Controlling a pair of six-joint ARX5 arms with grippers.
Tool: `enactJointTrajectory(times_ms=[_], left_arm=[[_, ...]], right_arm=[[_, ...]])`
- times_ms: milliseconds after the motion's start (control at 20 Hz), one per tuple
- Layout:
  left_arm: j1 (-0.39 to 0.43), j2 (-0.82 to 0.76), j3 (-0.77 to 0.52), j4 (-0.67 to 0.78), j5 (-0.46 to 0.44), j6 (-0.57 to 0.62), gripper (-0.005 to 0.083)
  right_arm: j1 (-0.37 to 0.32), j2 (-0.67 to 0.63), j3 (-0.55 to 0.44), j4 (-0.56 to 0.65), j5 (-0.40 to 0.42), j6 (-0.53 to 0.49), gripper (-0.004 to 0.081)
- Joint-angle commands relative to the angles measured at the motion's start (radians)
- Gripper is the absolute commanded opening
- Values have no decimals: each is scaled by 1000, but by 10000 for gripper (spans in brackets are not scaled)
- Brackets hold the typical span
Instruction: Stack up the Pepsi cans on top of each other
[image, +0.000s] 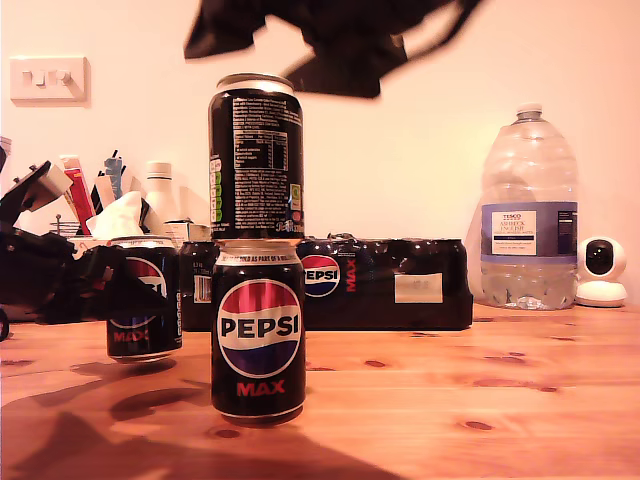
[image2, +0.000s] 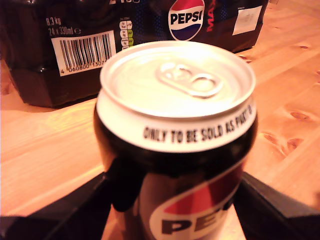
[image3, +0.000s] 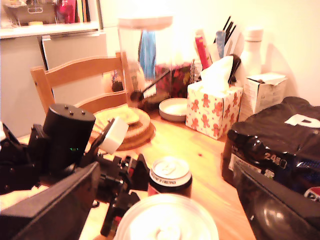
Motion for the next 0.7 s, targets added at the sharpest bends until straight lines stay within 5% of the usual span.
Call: enactJointTrajectory(times_ms=[0, 250, 350, 400, 550, 650], left_arm=[[-2, -35, 11, 31, 8, 8, 417], [-2, -35, 11, 31, 8, 4, 417], [-2, -34, 11, 31, 8, -12, 417], [-2, -35, 11, 31, 8, -12, 417], [-3, -37, 11, 31, 14, -35, 417], [-3, -52, 11, 29, 20, -39, 417]], right_arm=[[5, -45, 30, -42, 2, -9, 776], [5, -167, 95, -198, 18, -64, 771], [5, -222, 124, -304, 49, -79, 697], [5, -248, 135, -353, 65, -80, 589], [5, -324, 156, -478, 80, -80, 48], [4, -375, 159, -557, 83, -71, -14]])
